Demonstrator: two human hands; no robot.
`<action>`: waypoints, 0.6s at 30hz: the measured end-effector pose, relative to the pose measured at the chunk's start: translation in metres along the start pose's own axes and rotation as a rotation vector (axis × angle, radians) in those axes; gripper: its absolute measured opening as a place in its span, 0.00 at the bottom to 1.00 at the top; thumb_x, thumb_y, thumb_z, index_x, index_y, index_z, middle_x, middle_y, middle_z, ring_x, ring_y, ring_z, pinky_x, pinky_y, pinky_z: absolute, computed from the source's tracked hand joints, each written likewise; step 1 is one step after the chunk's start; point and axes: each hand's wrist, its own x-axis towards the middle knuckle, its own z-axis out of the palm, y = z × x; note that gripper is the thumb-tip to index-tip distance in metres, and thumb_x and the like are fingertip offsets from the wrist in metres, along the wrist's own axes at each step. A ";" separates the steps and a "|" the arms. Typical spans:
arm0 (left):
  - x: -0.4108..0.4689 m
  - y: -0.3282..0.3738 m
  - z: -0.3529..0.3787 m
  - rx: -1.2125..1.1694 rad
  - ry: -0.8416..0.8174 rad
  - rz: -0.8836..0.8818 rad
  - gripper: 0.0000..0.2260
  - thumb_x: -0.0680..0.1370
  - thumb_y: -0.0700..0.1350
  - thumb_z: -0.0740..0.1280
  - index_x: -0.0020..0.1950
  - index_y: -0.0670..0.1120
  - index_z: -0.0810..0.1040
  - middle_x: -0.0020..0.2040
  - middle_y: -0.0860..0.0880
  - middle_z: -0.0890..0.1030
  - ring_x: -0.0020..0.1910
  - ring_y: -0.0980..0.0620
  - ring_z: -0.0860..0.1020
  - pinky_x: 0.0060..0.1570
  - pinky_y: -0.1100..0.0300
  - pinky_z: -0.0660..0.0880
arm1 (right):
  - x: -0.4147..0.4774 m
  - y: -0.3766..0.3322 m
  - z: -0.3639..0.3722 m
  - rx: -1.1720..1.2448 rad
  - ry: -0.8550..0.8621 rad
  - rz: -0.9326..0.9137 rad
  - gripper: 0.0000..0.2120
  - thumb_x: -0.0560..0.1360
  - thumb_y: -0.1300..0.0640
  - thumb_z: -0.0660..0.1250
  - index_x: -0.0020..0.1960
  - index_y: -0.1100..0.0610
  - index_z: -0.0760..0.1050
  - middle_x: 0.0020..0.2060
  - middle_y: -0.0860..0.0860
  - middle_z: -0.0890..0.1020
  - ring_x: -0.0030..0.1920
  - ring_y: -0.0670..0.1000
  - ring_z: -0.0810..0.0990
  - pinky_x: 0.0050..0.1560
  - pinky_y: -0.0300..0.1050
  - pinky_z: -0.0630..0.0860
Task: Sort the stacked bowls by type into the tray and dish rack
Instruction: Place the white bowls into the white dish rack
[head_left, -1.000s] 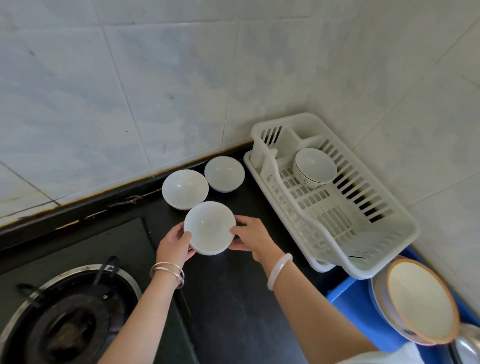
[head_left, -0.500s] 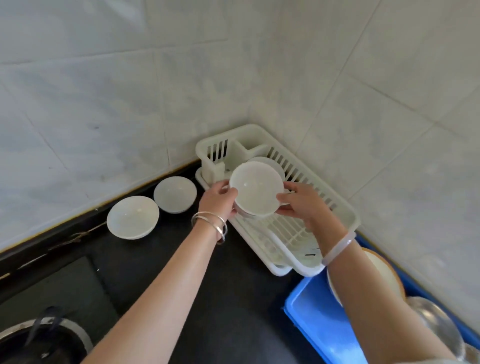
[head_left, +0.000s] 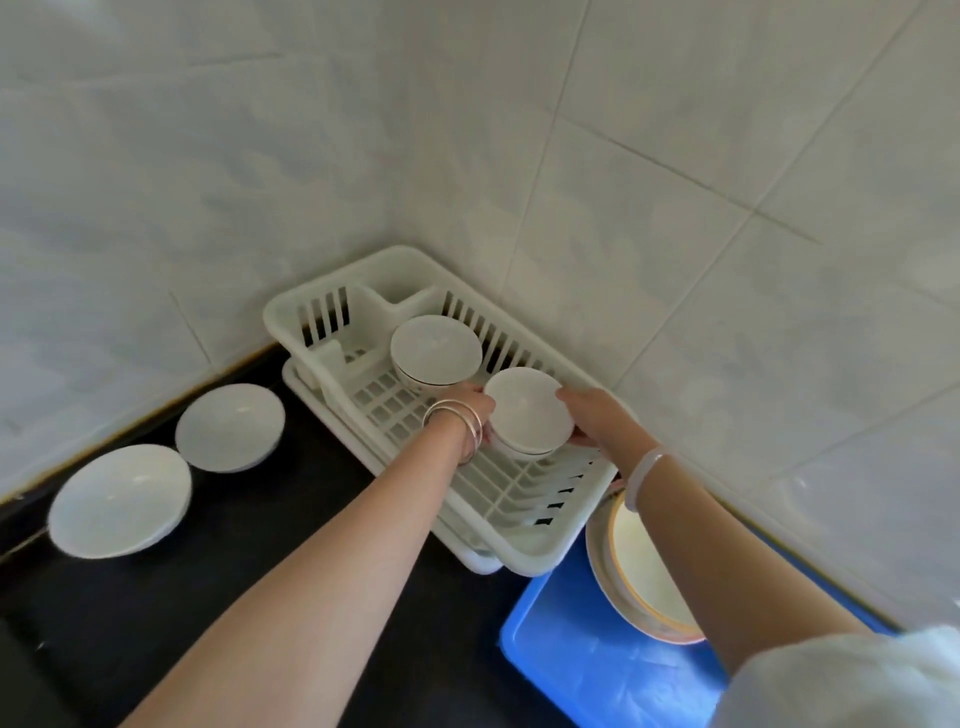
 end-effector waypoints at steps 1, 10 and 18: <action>0.003 0.000 0.003 0.030 -0.001 -0.012 0.17 0.75 0.32 0.54 0.62 0.38 0.73 0.28 0.43 0.76 0.11 0.58 0.70 0.35 0.51 0.75 | 0.004 0.001 0.000 -0.014 -0.003 0.017 0.16 0.79 0.49 0.60 0.60 0.59 0.71 0.45 0.56 0.78 0.51 0.59 0.80 0.54 0.53 0.79; 0.030 -0.018 0.014 0.089 -0.034 -0.039 0.18 0.76 0.30 0.53 0.62 0.37 0.72 0.59 0.36 0.75 0.36 0.42 0.75 0.46 0.43 0.77 | 0.022 0.002 0.002 -0.208 -0.064 0.085 0.24 0.78 0.44 0.59 0.67 0.59 0.68 0.58 0.58 0.78 0.53 0.59 0.80 0.54 0.51 0.79; 0.031 -0.027 0.011 -0.021 -0.116 -0.110 0.19 0.76 0.30 0.56 0.66 0.38 0.70 0.65 0.36 0.72 0.62 0.35 0.72 0.57 0.43 0.75 | 0.020 0.006 -0.001 -0.436 -0.035 0.018 0.17 0.79 0.48 0.58 0.58 0.60 0.73 0.45 0.55 0.77 0.45 0.55 0.77 0.49 0.47 0.75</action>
